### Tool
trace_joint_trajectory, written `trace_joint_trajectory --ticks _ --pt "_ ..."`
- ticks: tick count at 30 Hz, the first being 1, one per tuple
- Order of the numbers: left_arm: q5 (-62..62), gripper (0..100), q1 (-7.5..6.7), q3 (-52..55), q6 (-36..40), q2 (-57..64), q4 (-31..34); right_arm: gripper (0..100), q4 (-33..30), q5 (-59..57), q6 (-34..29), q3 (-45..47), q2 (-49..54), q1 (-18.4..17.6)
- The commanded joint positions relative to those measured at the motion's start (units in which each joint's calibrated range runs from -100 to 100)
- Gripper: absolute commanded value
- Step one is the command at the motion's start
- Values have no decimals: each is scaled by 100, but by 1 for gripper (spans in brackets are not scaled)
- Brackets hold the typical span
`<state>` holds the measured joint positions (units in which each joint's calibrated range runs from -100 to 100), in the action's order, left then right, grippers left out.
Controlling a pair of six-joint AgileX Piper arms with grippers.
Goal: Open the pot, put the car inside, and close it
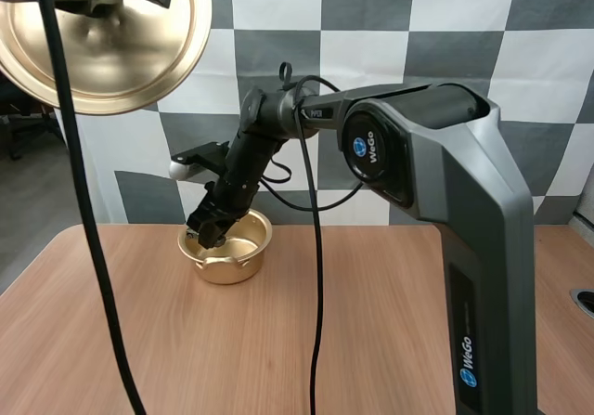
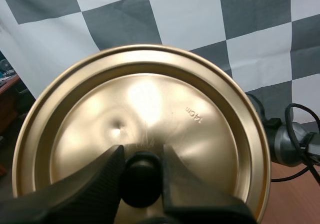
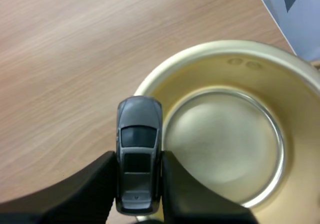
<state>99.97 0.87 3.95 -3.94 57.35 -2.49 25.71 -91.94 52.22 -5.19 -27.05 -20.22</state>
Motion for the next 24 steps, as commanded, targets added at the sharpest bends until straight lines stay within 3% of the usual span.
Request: trace_joint_trajectory --ticks 1,11,24 --pt "3 0 4 -3 7 4 0 0 -80 194 -6 -23 -20 0" --pt "3 0 4 -3 7 -3 -66 0 -705 307 -267 -549 -444 0" --pt "3 0 4 -3 7 -3 -66 0 -903 117 -382 -1282 -980 0"
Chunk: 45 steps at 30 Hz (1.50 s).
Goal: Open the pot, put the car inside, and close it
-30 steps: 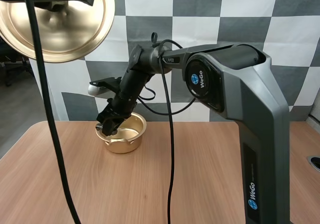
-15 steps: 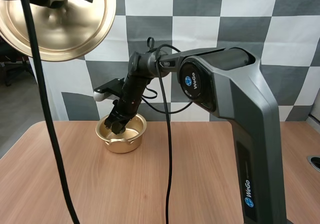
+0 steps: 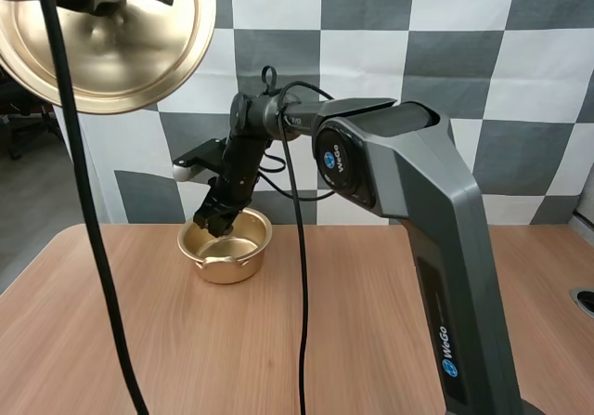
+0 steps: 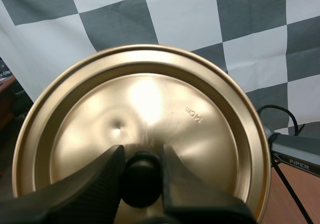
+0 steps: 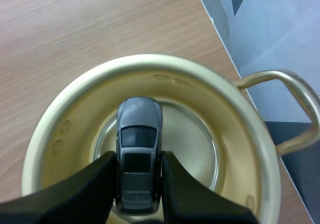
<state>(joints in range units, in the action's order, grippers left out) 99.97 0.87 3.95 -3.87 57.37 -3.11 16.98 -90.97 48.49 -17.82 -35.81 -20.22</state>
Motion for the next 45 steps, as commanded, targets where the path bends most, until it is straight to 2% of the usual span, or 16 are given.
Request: trace_joint_trajectory --ticks 1,12,34,35,36,37,40,41,45 --pt "3 0 4 -3 0 -5 -3 0 -59 34 -9 -19 -117 0" --pt "3 0 4 -3 0 -5 -3 0 -220 15 -77 -250 -543 0" --pt "3 0 27 -3 0 -5 -3 0 -257 170 -265 -250 -568 0" --pt "3 0 27 -3 0 -5 -3 6 -265 192 -265 -250 -568 0" --pt "3 0 27 -3 0 -5 -3 19 -277 192 -265 -250 -568 0" --pt "3 0 27 -3 0 -5 -3 34 -277 192 -265 -250 -568 0" --pt "3 0 27 -3 0 -5 -3 91 -277 173 -265 -250 -568 0" --pt "3 0 27 -3 0 -5 -3 100 -277 116 -265 -250 -568 0" --pt "3 0 27 -3 0 -5 -3 100 -277 99 -256 -250 -568 0"
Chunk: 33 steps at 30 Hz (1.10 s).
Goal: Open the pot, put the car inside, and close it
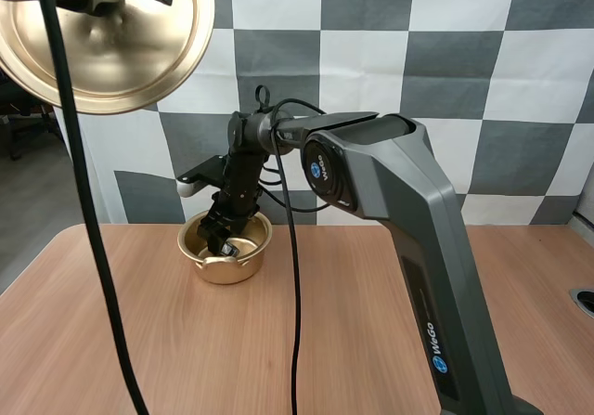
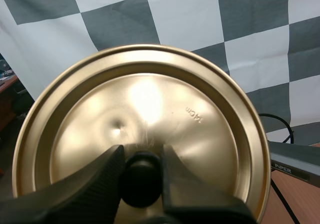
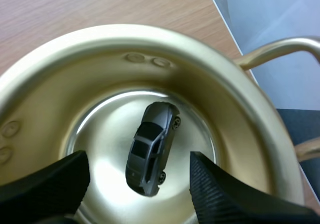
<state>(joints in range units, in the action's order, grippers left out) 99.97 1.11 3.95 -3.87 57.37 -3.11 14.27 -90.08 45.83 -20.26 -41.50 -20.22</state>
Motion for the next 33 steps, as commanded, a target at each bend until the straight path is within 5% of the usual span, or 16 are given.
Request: trace_joint_trajectory --ticks 1,22,33 --pt "3 0 3 -3 0 -5 -3 100 -7 27 10 -6 1 0" --pt "3 0 3 -3 -39 -5 48 100 -46 29 -112 -6 1109 73" --pt "3 0 3 35 -39 -871 311 100 -205 -352 -541 -6 3237 1244"
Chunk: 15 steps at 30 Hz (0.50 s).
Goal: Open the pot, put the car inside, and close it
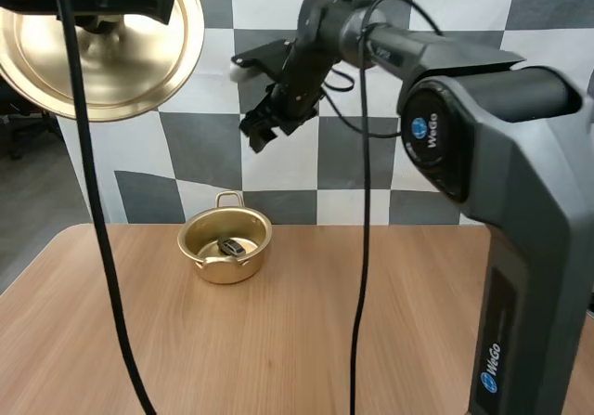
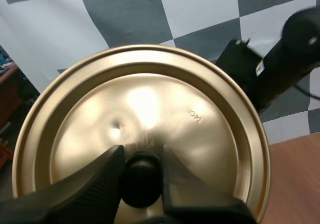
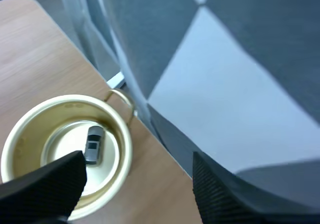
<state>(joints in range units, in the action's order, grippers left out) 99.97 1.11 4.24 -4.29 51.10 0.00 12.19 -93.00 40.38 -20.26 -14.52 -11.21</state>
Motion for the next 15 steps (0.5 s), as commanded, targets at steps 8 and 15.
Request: trace_joint_trajectory --ticks 8,15 --pt "3 0 3 6 2 -2237 -603 100 560 -700 16 -6 2316 1469" --pt "-85 0 3 6 2 -3722 -799 100 810 -700 24 -6 3488 1881"
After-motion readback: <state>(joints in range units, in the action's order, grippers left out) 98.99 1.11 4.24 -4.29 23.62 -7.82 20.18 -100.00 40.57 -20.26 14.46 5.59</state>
